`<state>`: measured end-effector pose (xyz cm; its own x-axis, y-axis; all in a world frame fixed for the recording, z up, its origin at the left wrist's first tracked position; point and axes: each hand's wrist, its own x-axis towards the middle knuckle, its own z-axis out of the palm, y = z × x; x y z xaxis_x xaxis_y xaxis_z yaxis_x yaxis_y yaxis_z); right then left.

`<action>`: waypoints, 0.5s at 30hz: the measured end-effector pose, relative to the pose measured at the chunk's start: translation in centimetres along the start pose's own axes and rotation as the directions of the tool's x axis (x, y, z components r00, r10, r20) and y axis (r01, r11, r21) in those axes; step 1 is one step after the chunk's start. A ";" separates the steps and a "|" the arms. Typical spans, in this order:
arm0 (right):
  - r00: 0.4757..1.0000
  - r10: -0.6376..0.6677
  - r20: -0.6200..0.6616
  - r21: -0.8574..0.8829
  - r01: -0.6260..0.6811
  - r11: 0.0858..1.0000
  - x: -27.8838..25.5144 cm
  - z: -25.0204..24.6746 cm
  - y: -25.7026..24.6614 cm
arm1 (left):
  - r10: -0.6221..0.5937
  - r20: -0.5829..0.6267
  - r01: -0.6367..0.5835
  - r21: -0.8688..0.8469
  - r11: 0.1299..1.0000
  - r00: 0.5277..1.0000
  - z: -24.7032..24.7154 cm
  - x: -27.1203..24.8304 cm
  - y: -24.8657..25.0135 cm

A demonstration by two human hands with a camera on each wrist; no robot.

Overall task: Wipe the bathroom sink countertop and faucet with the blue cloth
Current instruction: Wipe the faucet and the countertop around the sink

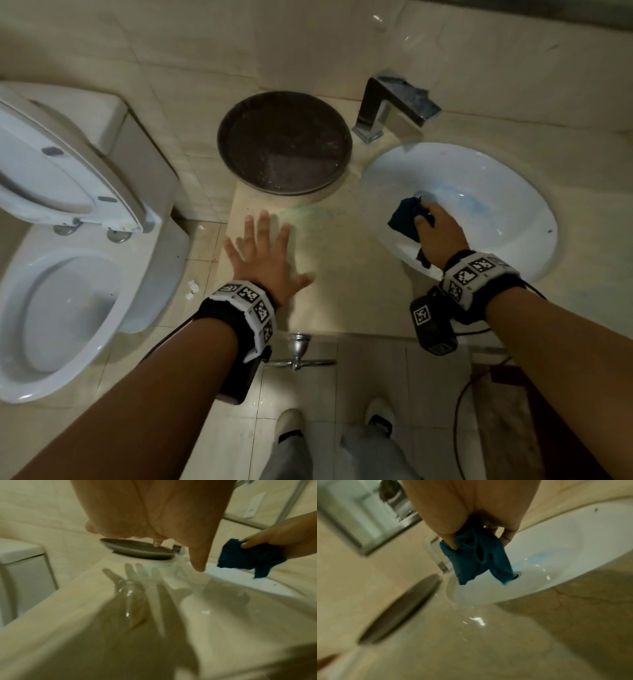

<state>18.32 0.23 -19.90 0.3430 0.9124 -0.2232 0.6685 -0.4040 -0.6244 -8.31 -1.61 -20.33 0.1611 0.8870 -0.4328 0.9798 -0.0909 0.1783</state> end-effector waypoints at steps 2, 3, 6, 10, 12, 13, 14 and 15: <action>1.000 -0.010 0.027 0.159 0.005 0.987 0.1 -1.3 -0.2 | 0.070 -0.070 -0.073 -0.041 0.997 0.995 -1.6 0.4 2.7; 0.999 -0.009 0.051 0.265 -0.005 0.964 0.0 -1.9 -0.3 | 0.097 -0.090 -0.104 -0.076 0.992 0.991 -2.2 0.7 4.1; 0.990 -0.045 0.134 0.456 -0.021 0.890 -0.6 -3.8 -0.8 | 0.157 -0.168 -0.194 -0.234 0.953 0.973 -3.7 1.5 8.2; 0.971 -0.121 0.207 0.559 -0.015 0.829 -0.9 -5.8 -1.1 | 0.251 -0.236 -0.333 -0.435 0.837 0.939 -5.0 1.9 12.4; 0.963 -0.151 0.223 0.561 0.000 0.828 -0.7 -6.8 -1.1 | 0.255 -0.233 -0.341 -0.508 0.791 0.938 -5.5 2.2 13.7; 0.959 -0.169 0.229 0.552 0.015 0.834 -0.6 -7.2 -1.0 | 0.259 -0.227 -0.342 -0.528 0.777 0.939 -5.8 2.4 14.3; 0.953 -0.192 0.235 0.540 0.036 0.841 -0.4 -7.7 -0.9 | 0.270 -0.217 -0.346 -0.539 0.768 0.938 -6.0 2.6 14.8; 0.946 -0.217 0.240 0.529 0.059 0.847 -0.3 -8.1 -0.9 | 0.284 -0.210 -0.353 -0.543 0.762 0.936 -6.2 2.8 15.2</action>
<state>22.99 -0.25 -13.19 0.0211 0.9664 -0.2560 0.2373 -0.2536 -0.9378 6.34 2.26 -13.34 0.4041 0.8990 -0.1689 0.6247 -0.1364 0.7689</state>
